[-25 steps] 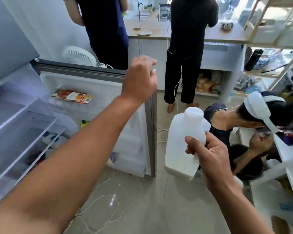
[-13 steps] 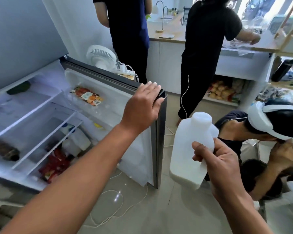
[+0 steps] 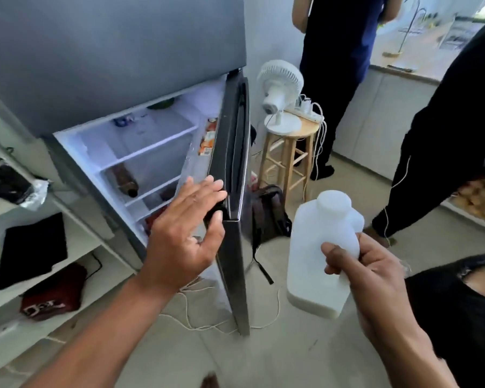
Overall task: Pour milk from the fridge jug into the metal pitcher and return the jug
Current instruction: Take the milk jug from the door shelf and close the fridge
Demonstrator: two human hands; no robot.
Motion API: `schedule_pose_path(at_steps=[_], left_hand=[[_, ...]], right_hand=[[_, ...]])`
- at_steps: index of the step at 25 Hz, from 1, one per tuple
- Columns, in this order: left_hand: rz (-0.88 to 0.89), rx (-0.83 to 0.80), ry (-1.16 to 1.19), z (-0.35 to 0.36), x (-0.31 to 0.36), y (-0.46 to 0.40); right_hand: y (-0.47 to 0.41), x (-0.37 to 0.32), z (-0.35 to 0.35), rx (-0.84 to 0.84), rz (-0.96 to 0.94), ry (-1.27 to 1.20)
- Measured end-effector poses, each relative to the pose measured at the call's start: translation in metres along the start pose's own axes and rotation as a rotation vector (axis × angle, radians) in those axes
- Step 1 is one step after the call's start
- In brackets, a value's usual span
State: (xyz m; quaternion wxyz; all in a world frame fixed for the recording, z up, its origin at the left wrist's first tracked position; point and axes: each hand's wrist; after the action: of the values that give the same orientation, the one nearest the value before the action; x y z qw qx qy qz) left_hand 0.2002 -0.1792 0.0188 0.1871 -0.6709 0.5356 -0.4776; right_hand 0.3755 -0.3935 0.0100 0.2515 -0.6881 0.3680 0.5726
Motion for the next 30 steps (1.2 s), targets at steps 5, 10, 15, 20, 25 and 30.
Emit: schedule_pose_path(at_steps=[5,10,15,20,25,30], left_hand=[[-0.078,0.142,-0.156,-0.066,-0.049,0.021],[-0.162,0.169,-0.342,-0.118,-0.111,0.029],[-0.304,0.124,-0.476,-0.157,-0.154,0.021],[-0.491,0.085,-0.466,-0.171,-0.181,0.017],[-0.761,0.094,-0.331,-0.168,-0.199,0.005],[-0.871,0.102,-0.335,-0.177,-0.223,-0.002]], right_hand=[[-0.011,-0.024,0.079,-0.151,-0.027,0.018],[-0.018,-0.044,0.161,-0.282,-0.066,0.033],[-0.027,-0.065,0.236,-0.38,-0.108,-0.003],[-0.038,-0.079,0.287,-0.456,-0.105,0.02],[-0.059,-0.085,0.307,-0.515,-0.102,0.038],[-0.078,-0.081,0.306,-0.54,-0.095,0.068]])
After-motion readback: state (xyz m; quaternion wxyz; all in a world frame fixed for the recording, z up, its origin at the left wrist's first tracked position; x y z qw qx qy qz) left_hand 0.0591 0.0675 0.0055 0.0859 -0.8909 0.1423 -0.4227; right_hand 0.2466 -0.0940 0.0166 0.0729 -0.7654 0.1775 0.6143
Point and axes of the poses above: each hand's wrist, its own y-axis away from the middle knuckle, its own z-axis out of the palm, x = y × z, and after that the axes turned 15 degrees about y, right-handed
